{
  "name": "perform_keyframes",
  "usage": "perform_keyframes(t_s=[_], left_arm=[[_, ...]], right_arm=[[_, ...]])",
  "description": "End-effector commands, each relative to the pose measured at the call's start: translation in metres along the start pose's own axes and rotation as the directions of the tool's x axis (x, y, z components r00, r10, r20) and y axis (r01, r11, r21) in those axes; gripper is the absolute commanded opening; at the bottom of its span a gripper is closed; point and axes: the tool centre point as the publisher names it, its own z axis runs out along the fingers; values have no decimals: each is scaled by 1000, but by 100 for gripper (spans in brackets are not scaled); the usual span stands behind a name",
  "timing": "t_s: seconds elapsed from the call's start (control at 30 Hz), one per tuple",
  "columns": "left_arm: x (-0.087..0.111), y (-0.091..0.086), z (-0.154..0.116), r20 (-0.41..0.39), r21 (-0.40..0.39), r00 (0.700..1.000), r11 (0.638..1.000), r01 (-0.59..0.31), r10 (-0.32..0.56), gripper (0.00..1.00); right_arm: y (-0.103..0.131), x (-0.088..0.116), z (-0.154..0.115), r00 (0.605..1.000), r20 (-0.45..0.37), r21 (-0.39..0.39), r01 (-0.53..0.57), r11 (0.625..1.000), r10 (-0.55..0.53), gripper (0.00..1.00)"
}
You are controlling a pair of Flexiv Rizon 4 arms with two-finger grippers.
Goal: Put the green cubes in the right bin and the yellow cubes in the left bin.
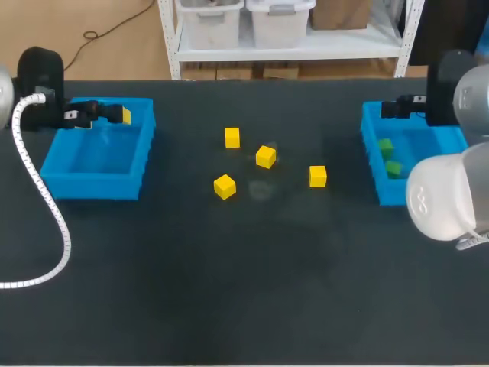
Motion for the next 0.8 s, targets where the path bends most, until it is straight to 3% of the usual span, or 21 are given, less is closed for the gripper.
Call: perform_keyframes(t_s=[0.03,0.2,0.4,0.8], left_arm=[[-16,-10,-10,-37,30,991,992,-125,126,100],[-32,-40,-2,-108,58,948,954,-294,299,100],[-21,-72,29,-242,116,895,927,-357,375,100],[28,-88,94,-428,70,840,939,-338,334,100]], right_arm=[[2,0,0,1000,0,11,1,1000,-1,100],[2,0,0,1000,0,11,1,1000,-1,100],[2,0,0,1000,0,11,1,1000,-1,100],[2,0,0,1000,0,11,1,1000,-1,100]])
